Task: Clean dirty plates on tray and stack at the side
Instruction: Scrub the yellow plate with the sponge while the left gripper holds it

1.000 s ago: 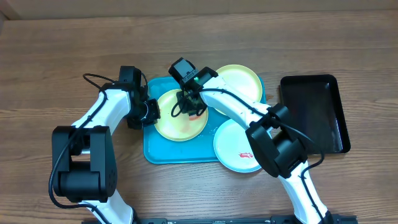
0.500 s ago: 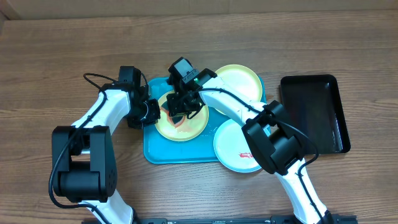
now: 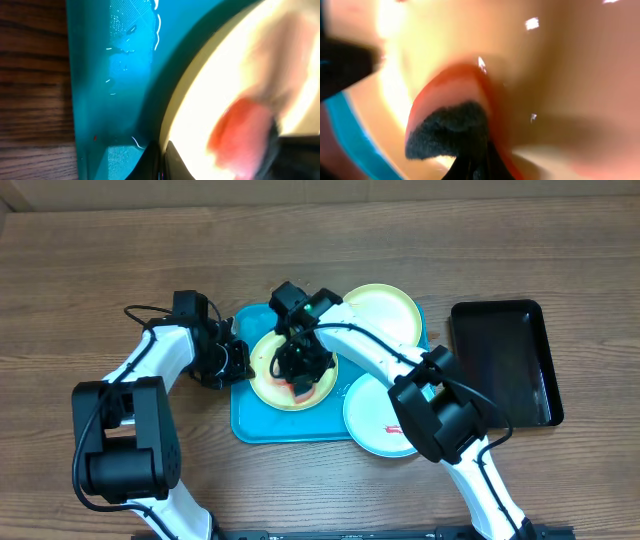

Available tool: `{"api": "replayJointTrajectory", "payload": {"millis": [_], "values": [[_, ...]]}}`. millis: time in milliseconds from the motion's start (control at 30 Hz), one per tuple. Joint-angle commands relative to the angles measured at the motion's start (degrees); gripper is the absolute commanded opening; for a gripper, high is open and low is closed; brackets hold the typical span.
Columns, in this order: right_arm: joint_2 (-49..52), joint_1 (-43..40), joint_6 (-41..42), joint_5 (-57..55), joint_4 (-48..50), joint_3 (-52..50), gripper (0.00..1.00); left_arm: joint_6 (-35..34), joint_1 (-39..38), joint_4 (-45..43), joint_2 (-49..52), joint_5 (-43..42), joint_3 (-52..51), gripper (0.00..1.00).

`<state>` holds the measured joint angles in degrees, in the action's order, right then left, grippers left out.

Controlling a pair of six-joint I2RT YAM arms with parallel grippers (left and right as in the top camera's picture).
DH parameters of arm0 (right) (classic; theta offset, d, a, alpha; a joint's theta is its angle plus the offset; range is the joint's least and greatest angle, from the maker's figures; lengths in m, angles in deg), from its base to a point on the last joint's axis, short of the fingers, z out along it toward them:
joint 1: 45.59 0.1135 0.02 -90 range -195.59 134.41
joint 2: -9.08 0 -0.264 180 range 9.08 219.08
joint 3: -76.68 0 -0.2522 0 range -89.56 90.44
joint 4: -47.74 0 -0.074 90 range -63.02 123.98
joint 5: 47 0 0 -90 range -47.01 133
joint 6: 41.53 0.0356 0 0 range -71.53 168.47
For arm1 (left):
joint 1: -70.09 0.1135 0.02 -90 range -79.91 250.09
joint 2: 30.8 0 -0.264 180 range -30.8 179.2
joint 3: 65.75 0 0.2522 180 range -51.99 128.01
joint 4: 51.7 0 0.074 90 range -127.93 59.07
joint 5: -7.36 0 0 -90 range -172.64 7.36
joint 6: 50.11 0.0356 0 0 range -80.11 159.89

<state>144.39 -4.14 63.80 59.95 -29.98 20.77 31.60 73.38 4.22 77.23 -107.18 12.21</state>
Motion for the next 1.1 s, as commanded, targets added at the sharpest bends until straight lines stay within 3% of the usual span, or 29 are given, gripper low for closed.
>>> {"api": "replayJointTrajectory", "payload": {"millis": [0,233,467,733,933,1067], "values": [[1.4,-2.1,-1.7,-15.7,0.7,2.4,0.04,1.9,1.3,-0.2,0.7,-1.0,0.0,0.04],[2.2,-1.0,-3.8,-9.5,12.5,0.5,0.04,1.9,1.3,-0.2,0.7,-1.0,0.0,0.04],[2.6,3.6,-5.4,-6.1,15.5,0.5,0.04,1.9,1.3,-0.2,0.7,-1.0,0.0,0.04],[2.6,7.2,-5.6,-1.2,11.8,0.5,0.04,1.9,1.3,-0.3,0.7,-1.0,0.0,0.05],[2.4,3.2,-3.5,-0.8,4.7,1.5,0.04,1.9,1.3,-0.5,0.7,-1.0,0.0,0.04],[2.3,-1.5,0.0,-9.8,-3.9,4.4,0.04,1.9,1.3,-0.5,0.7,-0.5,0.0,0.04]]}}
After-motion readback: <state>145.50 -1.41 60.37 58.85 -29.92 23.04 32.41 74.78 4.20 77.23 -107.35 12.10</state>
